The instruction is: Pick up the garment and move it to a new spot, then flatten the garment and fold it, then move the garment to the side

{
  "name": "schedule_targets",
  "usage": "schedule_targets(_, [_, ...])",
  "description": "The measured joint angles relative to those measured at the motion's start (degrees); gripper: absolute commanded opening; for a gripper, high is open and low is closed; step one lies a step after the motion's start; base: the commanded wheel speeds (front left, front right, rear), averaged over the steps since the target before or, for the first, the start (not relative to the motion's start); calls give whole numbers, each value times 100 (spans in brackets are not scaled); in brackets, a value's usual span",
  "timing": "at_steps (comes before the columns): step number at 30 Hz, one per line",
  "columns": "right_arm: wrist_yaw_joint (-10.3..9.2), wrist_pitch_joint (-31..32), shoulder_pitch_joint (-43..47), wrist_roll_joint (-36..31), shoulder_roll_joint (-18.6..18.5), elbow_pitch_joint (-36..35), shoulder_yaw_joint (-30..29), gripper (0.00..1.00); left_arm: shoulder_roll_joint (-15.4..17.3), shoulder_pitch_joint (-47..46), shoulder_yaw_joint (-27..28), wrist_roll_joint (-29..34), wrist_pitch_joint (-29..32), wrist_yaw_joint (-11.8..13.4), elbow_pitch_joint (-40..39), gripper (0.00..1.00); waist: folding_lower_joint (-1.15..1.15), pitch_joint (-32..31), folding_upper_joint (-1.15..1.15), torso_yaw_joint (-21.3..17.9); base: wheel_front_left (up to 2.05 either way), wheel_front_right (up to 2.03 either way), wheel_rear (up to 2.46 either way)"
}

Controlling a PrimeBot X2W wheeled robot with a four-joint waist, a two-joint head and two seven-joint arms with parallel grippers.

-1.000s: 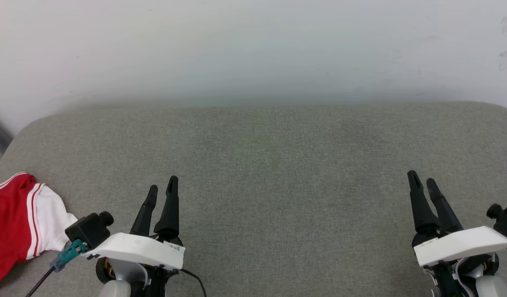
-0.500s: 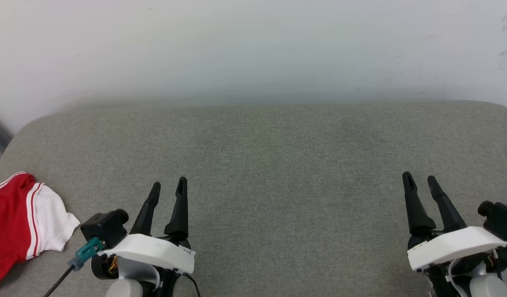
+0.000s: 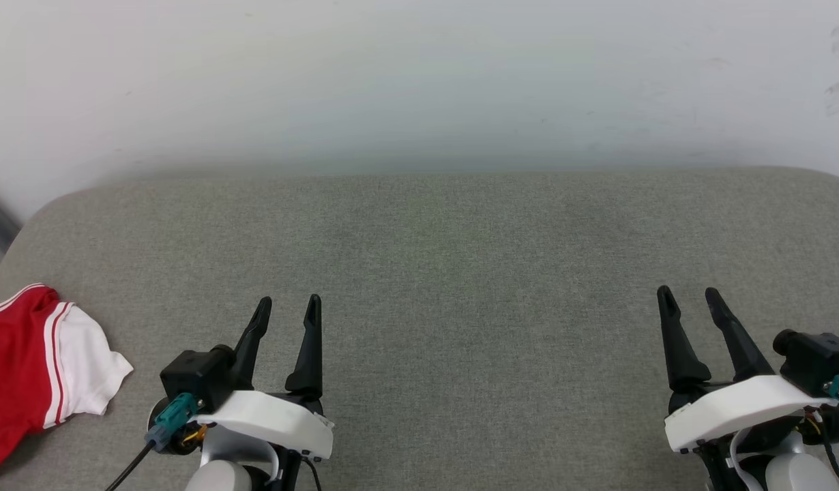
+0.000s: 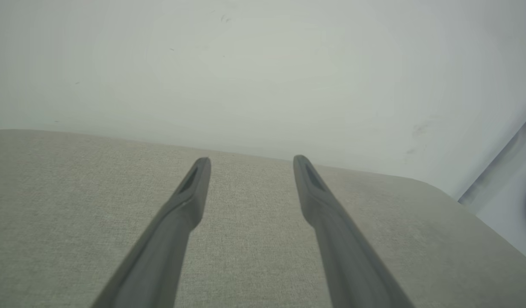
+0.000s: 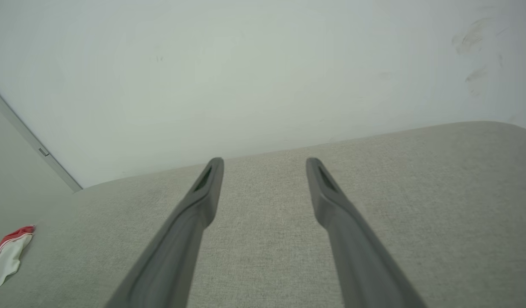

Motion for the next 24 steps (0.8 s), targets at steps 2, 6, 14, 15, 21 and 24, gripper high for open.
schedule_targets(2, [0, 0, 1, -142, 2, -3, 5, 100, 13, -1, -33, 108, -19, 18, 9, 100, 0, 1, 0, 0, 0, 0, 0])
schedule_targets(6, [0, -9, 2, -339, 10, -23, 21, 100, 34, -8, -80, 319, -73, 55, 20, 100, 0, 8, 0, 1, 0, 0, 0])
schedule_targets(14, [0, -26, 2, -725, 24, -42, 10, 100, 42, -17, -151, 690, -169, 133, 57, 100, 0, 14, 0, 12, 0, 0, 0])
schedule_targets(15, [0, -27, 2, -790, 26, -47, 5, 100, 42, -18, -153, 734, -191, 148, 64, 100, 0, 13, 0, 14, 0, 0, 0])
schedule_targets(21, [0, -49, 5, -1049, 38, -58, -15, 100, 42, -26, -199, 975, -258, 198, 77, 100, 0, 22, 0, 22, 0, 0, 0])
schedule_targets(24, [0, -52, 12, -1187, 44, -58, -22, 100, 42, -29, -208, 1092, -293, 205, 88, 100, 0, 18, 0, 23, 0, 0, 0])
